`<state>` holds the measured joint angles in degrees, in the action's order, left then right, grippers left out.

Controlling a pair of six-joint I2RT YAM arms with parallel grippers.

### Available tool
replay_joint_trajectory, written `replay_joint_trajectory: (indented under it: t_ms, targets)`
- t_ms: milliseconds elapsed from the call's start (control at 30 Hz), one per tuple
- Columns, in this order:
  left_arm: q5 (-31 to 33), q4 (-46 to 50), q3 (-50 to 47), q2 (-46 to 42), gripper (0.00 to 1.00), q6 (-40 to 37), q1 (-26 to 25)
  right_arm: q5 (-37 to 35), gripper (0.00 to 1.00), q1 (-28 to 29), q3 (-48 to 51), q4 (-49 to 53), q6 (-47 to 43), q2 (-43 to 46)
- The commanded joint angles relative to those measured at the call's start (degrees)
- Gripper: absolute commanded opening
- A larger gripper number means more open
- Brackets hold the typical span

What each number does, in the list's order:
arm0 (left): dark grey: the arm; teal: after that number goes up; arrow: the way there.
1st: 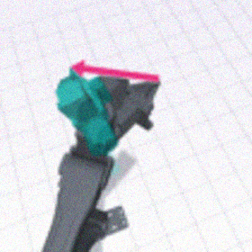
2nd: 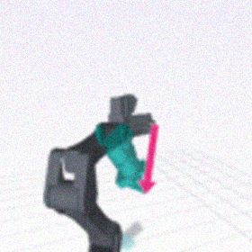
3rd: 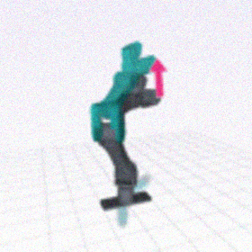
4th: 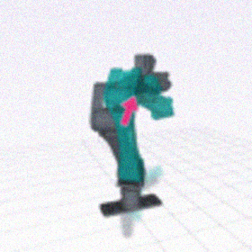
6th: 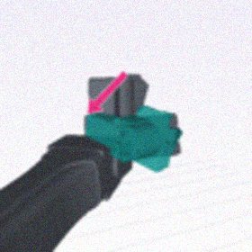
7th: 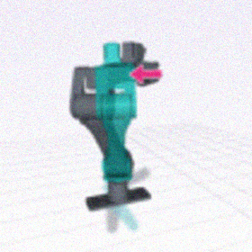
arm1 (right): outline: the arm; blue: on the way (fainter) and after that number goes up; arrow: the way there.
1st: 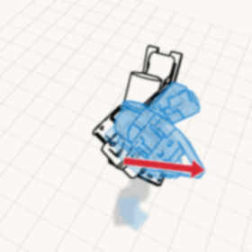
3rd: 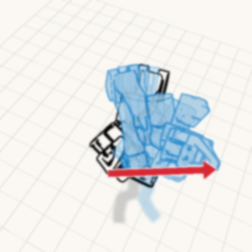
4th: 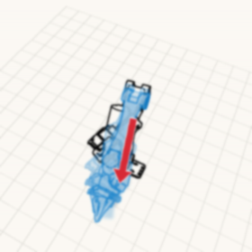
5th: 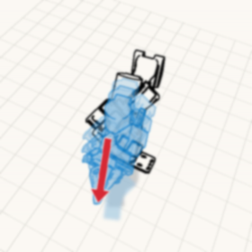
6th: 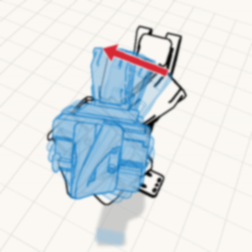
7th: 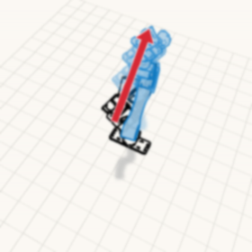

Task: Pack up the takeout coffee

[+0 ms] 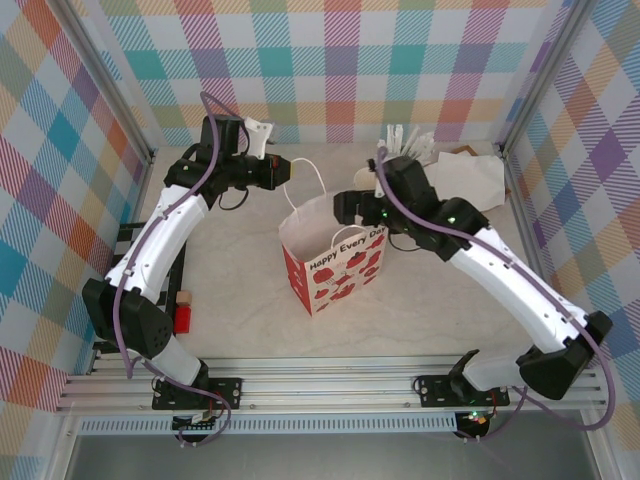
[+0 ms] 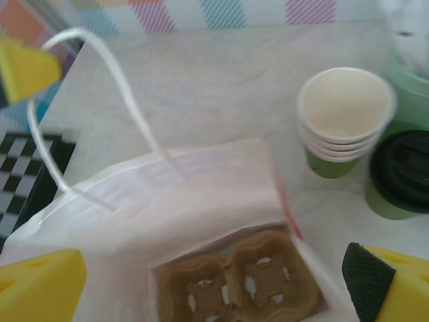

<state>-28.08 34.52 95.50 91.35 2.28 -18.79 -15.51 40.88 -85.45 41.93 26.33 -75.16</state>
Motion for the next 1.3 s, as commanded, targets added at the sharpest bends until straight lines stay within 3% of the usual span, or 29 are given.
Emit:
replay_joint_trajectory:
  t_ms: [0, 167, 400, 567, 933, 1267]
  targets:
    - [-1.34, -0.12, 0.38, 0.62, 0.00, 1.43, -0.37, -1.32, 1.00, -2.99, 3.70, 3.78, 7.69, 2.54]
    - [-3.81, -0.25, 0.30, 0.49, 0.00, 0.93, -0.37, 9.17, 1.00, -8.16, 8.36, 3.40, 8.56, 4.71]
    - [-4.89, 0.23, 0.74, -0.43, 0.08, 0.31, -0.37, 16.54, 1.00, -12.78, 2.89, 11.50, -6.59, -2.17]
    - [-4.27, 1.70, 0.83, -0.56, 0.02, 0.18, -0.37, 23.71, 0.99, -13.99, -2.87, 14.26, -12.57, -9.04]
    - [-4.33, 2.17, 1.69, 0.47, 0.00, 1.58, -0.37, 24.97, 0.92, -12.82, -16.13, 20.84, -16.33, -22.79]
    - [-6.65, 1.95, 3.16, 2.25, 0.00, 1.32, -0.37, 17.73, 0.78, -11.10, -21.35, 24.09, -17.57, -26.71]
